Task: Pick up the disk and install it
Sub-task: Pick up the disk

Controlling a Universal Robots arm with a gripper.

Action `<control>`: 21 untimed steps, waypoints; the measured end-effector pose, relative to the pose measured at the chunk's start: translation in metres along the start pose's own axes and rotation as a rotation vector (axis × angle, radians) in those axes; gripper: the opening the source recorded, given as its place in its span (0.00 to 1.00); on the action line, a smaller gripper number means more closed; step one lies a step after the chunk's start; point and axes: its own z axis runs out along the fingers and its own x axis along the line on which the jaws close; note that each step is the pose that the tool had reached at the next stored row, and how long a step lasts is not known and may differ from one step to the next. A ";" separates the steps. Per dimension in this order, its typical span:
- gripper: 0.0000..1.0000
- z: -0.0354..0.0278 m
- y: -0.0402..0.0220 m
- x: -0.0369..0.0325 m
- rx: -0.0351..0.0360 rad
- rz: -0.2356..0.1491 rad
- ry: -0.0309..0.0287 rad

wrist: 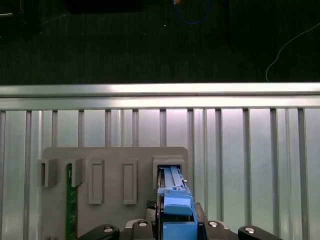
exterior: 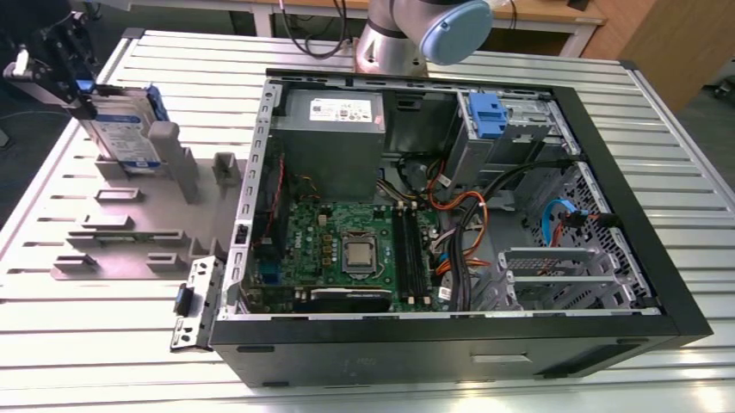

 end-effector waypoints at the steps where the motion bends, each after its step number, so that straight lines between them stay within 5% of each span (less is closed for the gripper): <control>1: 0.36 -0.0008 0.0000 0.0000 0.0001 0.000 0.0003; 21: 0.36 -0.0162 0.0003 0.0001 0.0004 0.000 0.0108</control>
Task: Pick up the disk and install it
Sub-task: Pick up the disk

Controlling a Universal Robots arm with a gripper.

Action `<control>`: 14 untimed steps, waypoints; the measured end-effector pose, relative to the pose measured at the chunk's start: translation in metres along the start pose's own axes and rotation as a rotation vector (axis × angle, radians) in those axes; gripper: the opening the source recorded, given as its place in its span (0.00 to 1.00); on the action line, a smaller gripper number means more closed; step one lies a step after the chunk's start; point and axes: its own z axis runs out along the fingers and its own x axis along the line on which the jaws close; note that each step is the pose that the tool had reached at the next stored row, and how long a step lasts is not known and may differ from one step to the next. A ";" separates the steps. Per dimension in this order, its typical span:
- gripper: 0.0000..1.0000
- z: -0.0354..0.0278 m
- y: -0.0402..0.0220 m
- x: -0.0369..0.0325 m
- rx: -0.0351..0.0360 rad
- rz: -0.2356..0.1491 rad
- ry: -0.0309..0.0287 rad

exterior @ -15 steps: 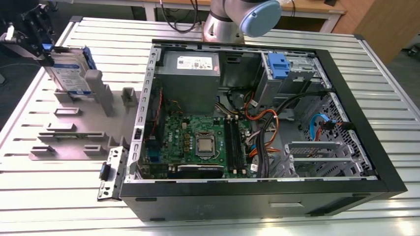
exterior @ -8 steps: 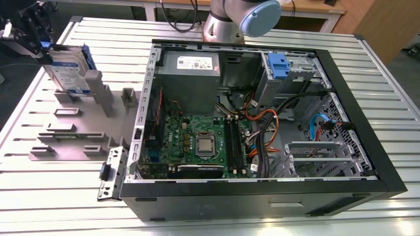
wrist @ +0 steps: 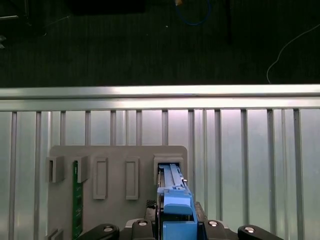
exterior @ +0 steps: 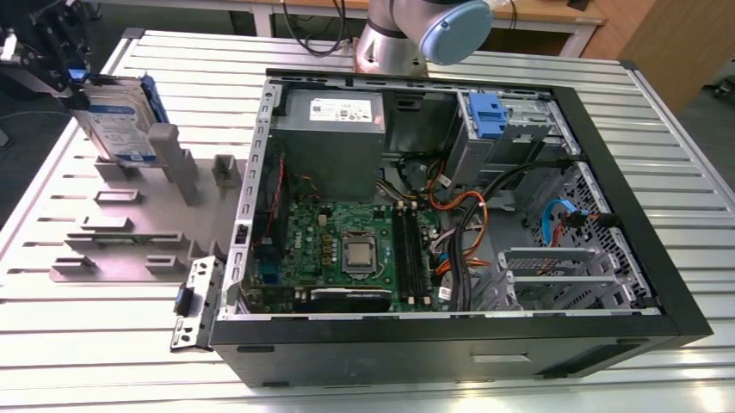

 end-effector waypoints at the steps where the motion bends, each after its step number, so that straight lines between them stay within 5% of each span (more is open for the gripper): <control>1: 0.36 -0.0001 0.0000 0.0000 0.0002 0.000 0.0005; 14: 0.36 -0.0035 0.0001 0.0001 -0.0001 0.000 0.0019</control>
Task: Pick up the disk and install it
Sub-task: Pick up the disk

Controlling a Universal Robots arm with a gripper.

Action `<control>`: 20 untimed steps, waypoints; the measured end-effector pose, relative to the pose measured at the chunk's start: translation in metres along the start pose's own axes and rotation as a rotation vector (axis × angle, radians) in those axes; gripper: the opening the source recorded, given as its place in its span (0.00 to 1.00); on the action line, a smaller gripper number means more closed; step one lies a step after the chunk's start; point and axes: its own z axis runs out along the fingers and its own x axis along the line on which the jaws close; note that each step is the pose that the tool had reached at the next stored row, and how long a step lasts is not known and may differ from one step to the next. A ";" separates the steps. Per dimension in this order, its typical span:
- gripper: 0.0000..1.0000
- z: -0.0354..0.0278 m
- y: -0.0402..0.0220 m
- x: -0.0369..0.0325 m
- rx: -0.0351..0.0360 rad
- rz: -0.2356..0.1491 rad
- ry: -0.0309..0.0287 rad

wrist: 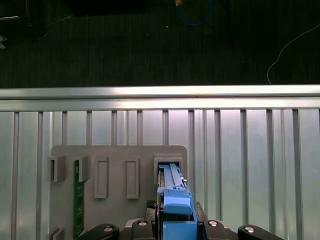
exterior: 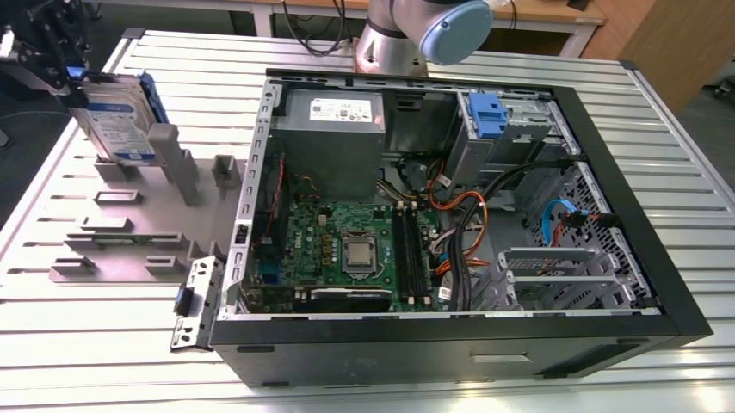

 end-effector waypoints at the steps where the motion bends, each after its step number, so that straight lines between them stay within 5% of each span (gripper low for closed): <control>1: 0.36 -0.0004 0.0000 0.0000 -0.0001 0.000 0.0000; 20: 0.36 -0.0083 0.0002 0.0002 0.0001 0.000 0.0000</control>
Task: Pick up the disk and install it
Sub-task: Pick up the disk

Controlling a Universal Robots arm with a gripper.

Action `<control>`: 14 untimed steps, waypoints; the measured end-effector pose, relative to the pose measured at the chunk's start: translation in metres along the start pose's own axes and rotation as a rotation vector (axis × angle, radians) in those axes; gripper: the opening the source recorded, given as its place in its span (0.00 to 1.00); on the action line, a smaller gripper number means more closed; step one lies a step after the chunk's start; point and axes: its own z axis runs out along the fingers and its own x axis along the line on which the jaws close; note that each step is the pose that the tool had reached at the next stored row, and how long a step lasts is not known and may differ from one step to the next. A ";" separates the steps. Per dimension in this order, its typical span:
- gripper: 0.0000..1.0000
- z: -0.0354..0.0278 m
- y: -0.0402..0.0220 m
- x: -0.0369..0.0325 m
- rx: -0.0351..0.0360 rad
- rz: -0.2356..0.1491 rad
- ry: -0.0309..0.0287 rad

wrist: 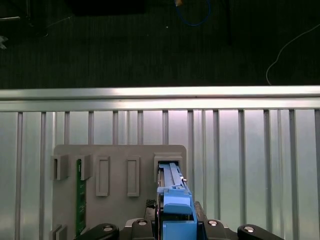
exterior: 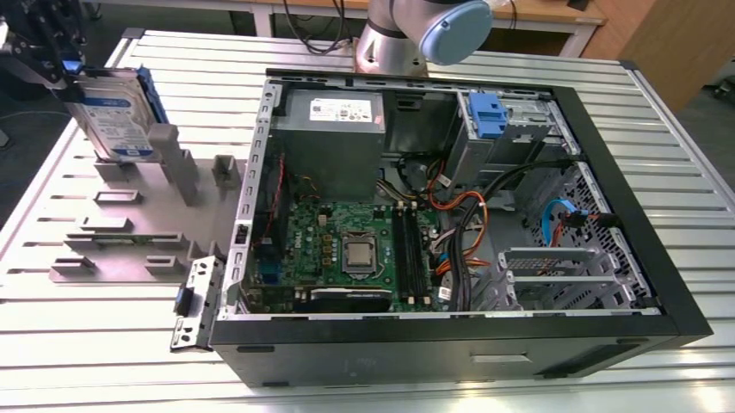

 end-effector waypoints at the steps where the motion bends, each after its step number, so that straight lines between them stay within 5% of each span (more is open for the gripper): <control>1: 0.36 -0.0003 0.0000 0.0000 0.0000 0.000 0.0000; 14: 0.36 -0.0033 0.0000 0.0001 0.0000 0.000 0.0000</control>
